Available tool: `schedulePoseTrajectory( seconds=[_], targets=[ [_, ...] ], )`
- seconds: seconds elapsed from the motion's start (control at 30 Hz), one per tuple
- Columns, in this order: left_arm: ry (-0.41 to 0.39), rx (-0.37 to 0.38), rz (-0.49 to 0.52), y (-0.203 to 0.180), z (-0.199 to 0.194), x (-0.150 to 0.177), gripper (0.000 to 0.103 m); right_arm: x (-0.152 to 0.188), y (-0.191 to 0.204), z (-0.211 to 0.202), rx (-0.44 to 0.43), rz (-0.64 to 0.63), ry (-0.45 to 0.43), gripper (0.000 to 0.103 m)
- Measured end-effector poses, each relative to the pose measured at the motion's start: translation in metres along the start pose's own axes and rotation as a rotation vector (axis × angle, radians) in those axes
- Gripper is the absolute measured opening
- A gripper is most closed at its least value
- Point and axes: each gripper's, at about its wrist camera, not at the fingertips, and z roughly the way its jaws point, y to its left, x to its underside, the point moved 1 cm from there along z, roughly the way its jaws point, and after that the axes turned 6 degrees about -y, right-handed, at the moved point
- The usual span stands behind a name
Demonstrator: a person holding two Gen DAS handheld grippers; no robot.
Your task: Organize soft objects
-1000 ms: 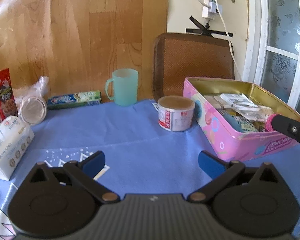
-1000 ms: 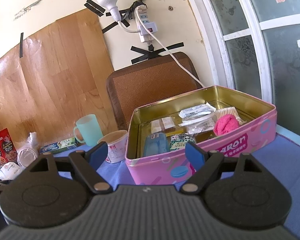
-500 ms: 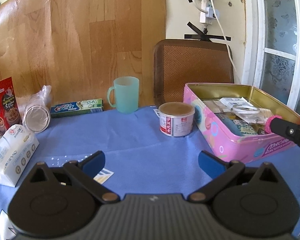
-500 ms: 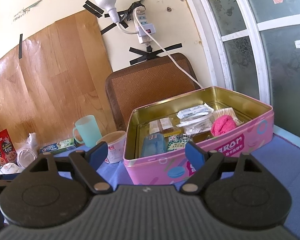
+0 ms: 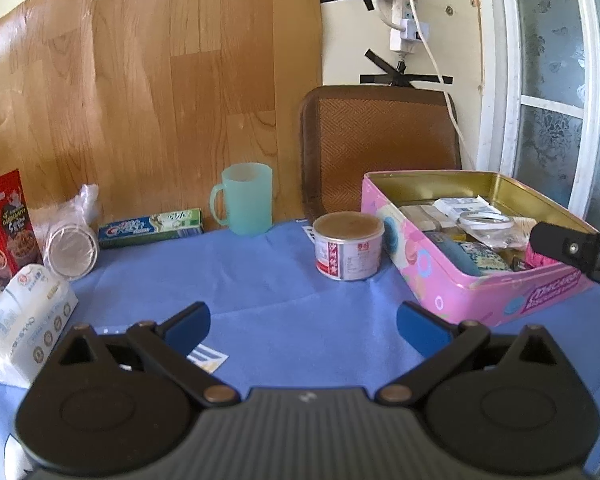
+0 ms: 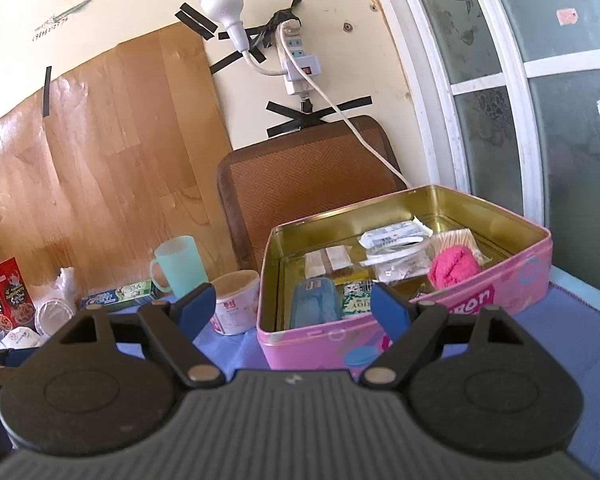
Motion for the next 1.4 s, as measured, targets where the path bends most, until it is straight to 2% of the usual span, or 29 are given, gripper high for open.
schedulePoseTrajectory(
  seconds=[0.13,0.53,0.93,1.4],
  targets=[
    [0.024,0.008,-0.009,-0.001,0.003,0.000,0.103,0.005,-0.004,0.001,0.005,0.017,0.018,0.086],
    [0.013,0.004,0.006,-0.009,-0.001,-0.004,0.103,0.005,-0.013,-0.005,0.008,0.044,-0.001,0.086],
    [0.039,0.004,0.031,-0.022,-0.002,-0.011,0.103,0.005,-0.024,-0.011,0.014,0.071,-0.018,0.086],
    [0.108,0.015,0.056,-0.051,0.011,-0.025,0.103,0.000,-0.038,-0.026,-0.018,0.054,0.007,0.086]
  ],
)
